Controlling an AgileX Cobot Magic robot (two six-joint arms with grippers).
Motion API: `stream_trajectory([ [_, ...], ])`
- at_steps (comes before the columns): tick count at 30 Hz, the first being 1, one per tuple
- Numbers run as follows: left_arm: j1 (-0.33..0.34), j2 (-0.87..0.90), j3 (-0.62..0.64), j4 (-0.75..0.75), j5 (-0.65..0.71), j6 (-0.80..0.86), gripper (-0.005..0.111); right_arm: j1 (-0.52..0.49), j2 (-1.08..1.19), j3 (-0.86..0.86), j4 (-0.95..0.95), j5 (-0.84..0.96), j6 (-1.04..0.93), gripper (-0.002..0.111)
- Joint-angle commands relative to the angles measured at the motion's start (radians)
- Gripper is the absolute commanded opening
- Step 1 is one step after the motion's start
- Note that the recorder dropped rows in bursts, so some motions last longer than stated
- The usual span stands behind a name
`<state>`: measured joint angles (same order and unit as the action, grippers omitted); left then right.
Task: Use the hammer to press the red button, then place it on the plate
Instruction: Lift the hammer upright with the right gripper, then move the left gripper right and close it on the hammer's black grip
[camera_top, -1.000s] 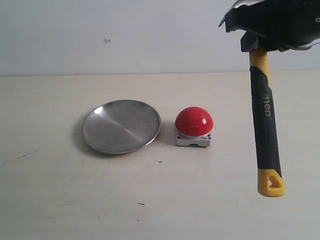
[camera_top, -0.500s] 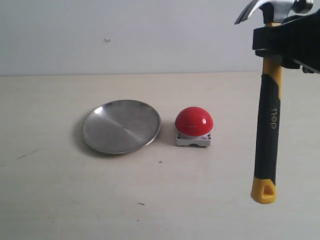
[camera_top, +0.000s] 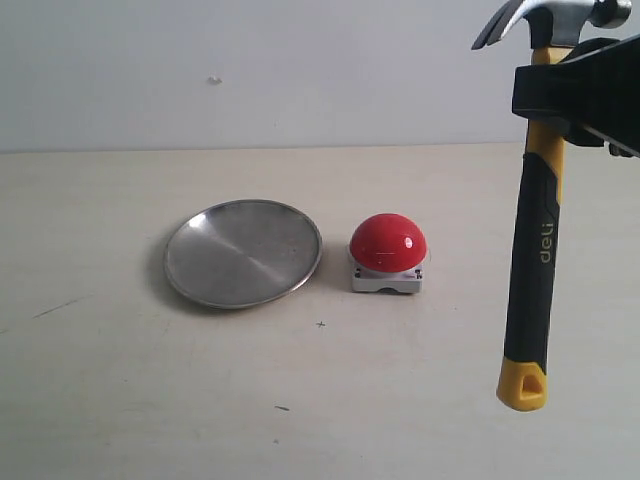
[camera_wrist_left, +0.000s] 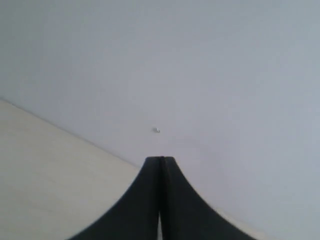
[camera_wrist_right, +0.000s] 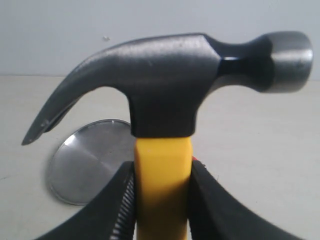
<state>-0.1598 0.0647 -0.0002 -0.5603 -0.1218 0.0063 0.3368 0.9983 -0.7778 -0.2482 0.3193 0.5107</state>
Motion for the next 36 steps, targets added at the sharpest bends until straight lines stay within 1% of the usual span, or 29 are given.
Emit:
stream_trajectory([
  [1, 0.002, 0.008, -0.047, 0.109, -0.168, -0.135, 0.0, 0.0, -0.016, -0.007, -0.017, -0.069, 0.0, 0.0],
  [4, 0.002, 0.086, -0.171, 0.291, -0.191, -0.229, 0.0, 0.0, -0.016, -0.007, -0.017, -0.069, 0.0, 0.0],
  [6, 0.002, 0.156, -0.24, 0.396, -0.173, -0.314, 0.0, 0.0, -0.016, -0.007, -0.017, -0.069, 0.0, 0.0],
  [7, 0.002, 0.22, -0.289, 0.459, -0.154, -0.376, 0.0, 0.0, -0.016, -0.007, -0.017, -0.069, -0.002, 0.0],
  [9, -0.002, 0.327, -0.347, 0.602, -0.123, -0.468, 0.0, 0.0, -0.016, -0.007, -0.017, -0.069, -0.003, 0.0],
  [11, -0.023, 0.455, -0.386, 0.756, -0.118, -0.584, 0.0, 0.0, -0.016, -0.007, -0.017, -0.069, -0.005, 0.0],
  [13, -0.054, 0.576, -0.4, 0.922, -0.156, -0.736, 0.0, 0.0, -0.016, -0.007, -0.017, -0.069, -0.005, 0.0],
  [15, -0.101, 0.716, -0.401, 1.122, -0.262, -0.891, 0.005, 0.0, -0.016, -0.007, -0.017, -0.071, -0.005, 0.0],
  [16, -0.123, 0.775, -0.401, 1.193, -0.337, -0.942, 0.008, 0.0, -0.016, -0.007, -0.017, -0.071, -0.005, 0.0],
  [18, -0.179, 0.927, -0.41, 1.329, -0.507, -1.013, 0.02, 0.0, -0.016, -0.007, -0.017, -0.073, -0.005, 0.0],
  [19, -0.211, 1.003, -0.422, 1.363, -0.583, -1.014, 0.028, 0.0, -0.016, -0.007, -0.022, -0.073, -0.005, 0.0],
  [21, -0.281, 1.147, -0.453, 1.382, -0.683, -1.003, 0.043, 0.0, -0.016, -0.007, -0.022, -0.073, -0.005, 0.0],
  [22, -0.35, 1.278, -0.498, 1.382, -0.757, -0.951, 0.058, 0.0, -0.016, -0.007, -0.022, -0.075, -0.005, 0.0],
  [23, -0.378, 1.327, -0.52, 1.382, -0.778, -0.923, 0.064, 0.0, -0.016, -0.007, -0.02, -0.075, -0.005, 0.0],
  [24, -0.444, 1.437, -0.581, 1.382, -0.798, -0.888, 0.072, 0.0, -0.016, -0.007, -0.016, -0.075, -0.005, 0.0],
  [25, -0.47, 1.476, -0.608, 1.382, -0.798, -0.875, 0.074, 0.0, -0.016, -0.007, -0.016, -0.075, -0.005, 0.0],
  [26, -0.528, 1.565, -0.676, 1.382, -0.801, -0.871, 0.076, 0.0, -0.016, -0.007, -0.016, -0.075, -0.005, 0.0],
  [27, -0.553, 1.604, -0.703, 1.382, -0.8, -0.869, 0.076, 0.0, -0.016, -0.007, -0.015, -0.075, -0.003, 0.0],
  [28, -0.595, 1.667, -0.77, 1.382, -0.802, -0.869, 0.076, 0.0, -0.016, -0.007, -0.013, -0.075, -0.003, 0.0],
  [31, -0.656, 1.754, -0.896, 1.376, -0.802, -0.878, 0.076, 0.0, -0.016, -0.007, -0.013, -0.063, -0.003, 0.0],
  [34, -0.704, 1.791, -0.962, 1.312, -0.791, -0.876, 0.076, 0.0, -0.016, -0.007, -0.011, -0.061, -0.001, 0.0],
  [36, -0.731, 1.817, -1.006, 1.288, -0.751, -0.874, 0.076, 0.0, -0.016, -0.007, 0.007, -0.061, -0.001, 0.0],
])
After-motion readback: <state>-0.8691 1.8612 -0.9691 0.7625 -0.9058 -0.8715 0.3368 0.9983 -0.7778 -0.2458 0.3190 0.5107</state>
